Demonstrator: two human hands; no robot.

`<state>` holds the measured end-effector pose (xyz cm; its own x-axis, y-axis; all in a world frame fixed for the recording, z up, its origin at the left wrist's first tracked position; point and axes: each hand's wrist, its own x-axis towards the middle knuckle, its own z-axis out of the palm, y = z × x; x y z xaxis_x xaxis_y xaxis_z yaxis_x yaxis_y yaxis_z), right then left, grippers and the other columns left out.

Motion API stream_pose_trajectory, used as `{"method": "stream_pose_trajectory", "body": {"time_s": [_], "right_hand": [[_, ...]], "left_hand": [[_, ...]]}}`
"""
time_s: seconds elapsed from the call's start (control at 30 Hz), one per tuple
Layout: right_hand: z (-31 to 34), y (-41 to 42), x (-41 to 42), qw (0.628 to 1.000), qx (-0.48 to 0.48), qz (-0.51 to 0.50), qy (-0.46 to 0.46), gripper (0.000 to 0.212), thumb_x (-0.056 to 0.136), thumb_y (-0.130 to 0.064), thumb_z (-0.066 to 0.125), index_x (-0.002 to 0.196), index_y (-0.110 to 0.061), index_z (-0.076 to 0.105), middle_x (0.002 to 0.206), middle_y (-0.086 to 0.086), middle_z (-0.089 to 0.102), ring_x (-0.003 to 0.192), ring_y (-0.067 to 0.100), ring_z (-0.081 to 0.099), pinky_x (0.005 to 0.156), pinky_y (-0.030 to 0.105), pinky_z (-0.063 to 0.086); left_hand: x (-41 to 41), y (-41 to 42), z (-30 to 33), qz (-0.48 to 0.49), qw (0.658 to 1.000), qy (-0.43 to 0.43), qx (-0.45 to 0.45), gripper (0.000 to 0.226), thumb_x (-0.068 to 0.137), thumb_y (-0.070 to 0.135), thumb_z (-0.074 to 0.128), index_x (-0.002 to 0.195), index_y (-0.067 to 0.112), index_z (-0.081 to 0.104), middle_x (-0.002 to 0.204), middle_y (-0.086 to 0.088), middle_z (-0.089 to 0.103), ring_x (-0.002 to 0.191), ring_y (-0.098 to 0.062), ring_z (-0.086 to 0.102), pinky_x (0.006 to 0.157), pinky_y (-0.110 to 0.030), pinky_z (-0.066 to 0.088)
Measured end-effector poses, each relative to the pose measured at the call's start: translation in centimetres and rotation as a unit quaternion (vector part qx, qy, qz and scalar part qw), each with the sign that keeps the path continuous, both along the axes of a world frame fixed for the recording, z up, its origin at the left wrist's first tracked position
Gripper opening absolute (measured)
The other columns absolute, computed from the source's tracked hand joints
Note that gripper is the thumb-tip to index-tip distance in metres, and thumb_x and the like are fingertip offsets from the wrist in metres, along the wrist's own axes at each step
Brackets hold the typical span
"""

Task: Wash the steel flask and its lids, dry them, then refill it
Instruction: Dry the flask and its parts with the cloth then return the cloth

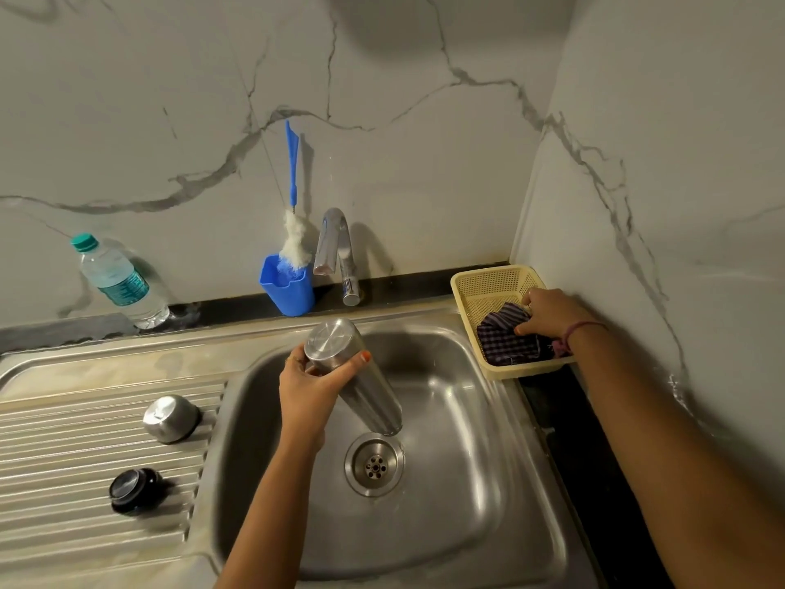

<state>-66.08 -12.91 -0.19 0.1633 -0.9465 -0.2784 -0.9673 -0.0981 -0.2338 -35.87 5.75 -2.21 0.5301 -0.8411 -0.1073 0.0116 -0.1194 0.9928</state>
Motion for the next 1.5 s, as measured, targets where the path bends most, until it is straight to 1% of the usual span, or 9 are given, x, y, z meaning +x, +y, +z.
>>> {"method": "stream_pose_trajectory", "body": {"time_s": [0.33,0.53,0.67,0.77,0.87,1.07,1.17,1.33,1.5], "right_hand": [[0.5,-0.6,-0.4,0.996,-0.025,0.034,-0.074,0.033,0.082,-0.003,0.065,0.114,-0.012,0.068,0.108,0.008,0.068,0.095,0.022,0.062,0.081,0.028,0.048],[0.6,1.8,-1.1,0.98,0.125,0.11,-0.105,0.033,0.08,0.004,0.06,0.09,-0.023,0.077,0.095,-0.007,0.07,0.094,0.014,0.063,0.086,0.026,0.051],[0.4,2.0,-1.3,0.973,0.167,0.089,-0.135,0.032,0.084,0.001,0.056,0.082,-0.026,0.073,0.09,0.0,0.071,0.084,0.014,0.066,0.084,0.027,0.052],[0.7,0.7,-1.3,0.979,0.093,0.045,-0.177,0.023,0.089,-0.002,0.054,0.091,-0.019,0.07,0.097,0.004,0.071,0.084,0.015,0.067,0.082,0.027,0.051],[0.1,-1.2,-0.8,0.992,0.008,0.058,-0.113,0.026,0.092,-0.008,0.052,0.113,-0.016,0.066,0.118,0.002,0.065,0.106,0.019,0.06,0.091,0.028,0.045],[-1.8,-3.4,0.5,0.983,0.128,0.123,0.041,0.061,0.081,-0.023,0.071,0.137,-0.015,0.048,0.133,0.005,0.055,0.118,0.023,0.052,0.102,0.034,0.042],[-2.0,-4.1,0.9,0.983,0.118,0.128,0.051,0.056,0.075,-0.024,0.075,0.128,-0.014,0.057,0.123,0.004,0.061,0.11,0.022,0.056,0.097,0.033,0.046],[-2.1,-4.6,0.9,0.982,0.105,0.143,0.063,0.028,0.068,-0.028,0.08,0.088,-0.009,0.073,0.088,0.008,0.07,0.087,0.025,0.064,0.074,0.031,0.052],[-0.4,-3.7,1.0,0.986,0.086,0.133,0.046,0.027,0.067,-0.022,0.082,0.083,-0.003,0.071,0.083,0.012,0.069,0.08,0.025,0.065,0.064,0.029,0.05]], "left_hand": [[0.1,-0.2,0.0,0.002,1.0,-0.009,0.005,0.077,0.065,0.024,0.089,0.134,0.016,0.054,0.12,0.0,0.067,0.106,-0.012,0.063,0.077,-0.016,0.048],[-0.1,-0.2,-0.1,-0.001,1.0,-0.008,0.007,0.081,0.06,0.031,0.089,0.133,0.017,0.055,0.118,0.003,0.067,0.105,-0.01,0.065,0.076,-0.015,0.049],[-0.2,-0.1,-0.2,-0.002,1.0,-0.005,0.01,0.087,0.055,0.037,0.089,0.133,0.018,0.055,0.12,0.002,0.067,0.108,-0.014,0.065,0.081,-0.02,0.052],[-0.3,0.0,-0.2,-0.003,1.0,-0.005,0.007,0.087,0.054,0.037,0.088,0.132,0.018,0.055,0.119,0.002,0.067,0.107,-0.013,0.064,0.081,-0.02,0.051],[-0.4,0.2,-0.2,-0.001,1.0,-0.003,0.007,0.086,0.055,0.035,0.088,0.132,0.018,0.056,0.118,0.003,0.068,0.106,-0.012,0.065,0.08,-0.02,0.051],[-0.3,0.3,0.1,0.008,1.0,-0.003,0.009,0.073,0.065,0.021,0.089,0.13,0.016,0.056,0.115,0.003,0.068,0.1,-0.006,0.065,0.071,-0.012,0.05],[-0.1,0.3,0.3,0.016,1.0,-0.011,0.011,0.071,0.067,0.018,0.088,0.13,0.016,0.056,0.113,0.006,0.067,0.096,-0.003,0.063,0.064,-0.008,0.05],[0.3,0.6,0.4,0.027,0.999,-0.022,0.008,0.071,0.069,0.018,0.088,0.131,0.016,0.055,0.115,0.006,0.066,0.099,-0.005,0.062,0.066,-0.009,0.048],[0.7,1.3,0.5,0.036,0.999,-0.018,-0.002,0.07,0.067,0.021,0.089,0.128,0.022,0.055,0.115,0.008,0.065,0.105,-0.009,0.062,0.078,-0.018,0.049]]}}
